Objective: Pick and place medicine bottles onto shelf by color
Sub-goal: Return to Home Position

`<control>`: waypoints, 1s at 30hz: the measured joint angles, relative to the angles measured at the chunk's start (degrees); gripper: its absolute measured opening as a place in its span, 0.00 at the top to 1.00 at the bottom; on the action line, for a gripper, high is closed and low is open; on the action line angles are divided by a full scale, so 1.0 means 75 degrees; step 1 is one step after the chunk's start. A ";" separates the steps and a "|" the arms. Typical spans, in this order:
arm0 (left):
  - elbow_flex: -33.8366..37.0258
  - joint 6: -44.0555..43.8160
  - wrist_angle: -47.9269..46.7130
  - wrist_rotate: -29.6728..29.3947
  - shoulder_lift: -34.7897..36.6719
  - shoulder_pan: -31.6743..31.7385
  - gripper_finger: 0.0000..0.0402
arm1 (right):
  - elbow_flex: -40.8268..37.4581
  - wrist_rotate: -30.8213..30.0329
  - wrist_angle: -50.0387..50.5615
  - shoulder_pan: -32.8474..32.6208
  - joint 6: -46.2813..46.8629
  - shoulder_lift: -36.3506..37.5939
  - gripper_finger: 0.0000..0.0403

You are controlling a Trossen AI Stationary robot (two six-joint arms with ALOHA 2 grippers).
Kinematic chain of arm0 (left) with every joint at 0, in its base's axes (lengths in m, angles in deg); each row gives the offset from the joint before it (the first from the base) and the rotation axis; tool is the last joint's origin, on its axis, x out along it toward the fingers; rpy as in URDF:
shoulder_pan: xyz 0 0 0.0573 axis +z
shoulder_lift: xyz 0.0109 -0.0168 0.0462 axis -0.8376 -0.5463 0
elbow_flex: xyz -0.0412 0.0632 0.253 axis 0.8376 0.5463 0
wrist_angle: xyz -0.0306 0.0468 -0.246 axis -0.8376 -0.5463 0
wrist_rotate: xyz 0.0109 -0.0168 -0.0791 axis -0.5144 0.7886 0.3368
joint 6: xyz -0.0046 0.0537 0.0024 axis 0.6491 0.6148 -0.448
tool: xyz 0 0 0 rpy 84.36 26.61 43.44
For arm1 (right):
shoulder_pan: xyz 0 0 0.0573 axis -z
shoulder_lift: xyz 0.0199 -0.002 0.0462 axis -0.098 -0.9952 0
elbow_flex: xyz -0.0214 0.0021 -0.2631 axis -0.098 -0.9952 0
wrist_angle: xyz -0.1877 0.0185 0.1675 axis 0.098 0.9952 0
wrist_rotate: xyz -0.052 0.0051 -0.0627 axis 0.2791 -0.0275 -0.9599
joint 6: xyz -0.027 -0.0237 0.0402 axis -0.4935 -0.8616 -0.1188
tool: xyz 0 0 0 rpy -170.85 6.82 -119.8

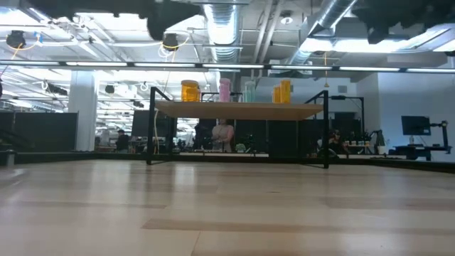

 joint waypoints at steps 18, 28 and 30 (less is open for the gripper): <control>0.2809 0.0254 0.0336 0.0267 0.3701 -0.0133 0.59 | -0.0467 -0.0091 0.0354 -0.0722 -0.0057 0.2253 0.70; 0.4081 -0.0015 0.0080 0.0425 0.5436 -0.0133 0.86 | -0.0833 -0.0258 0.0688 -0.0716 0.0017 0.2648 0.80; 0.4262 -0.0083 0.0027 0.0426 0.5696 -0.0136 0.93 | -0.1045 -0.0261 0.0725 -0.0710 -0.0029 0.2632 0.82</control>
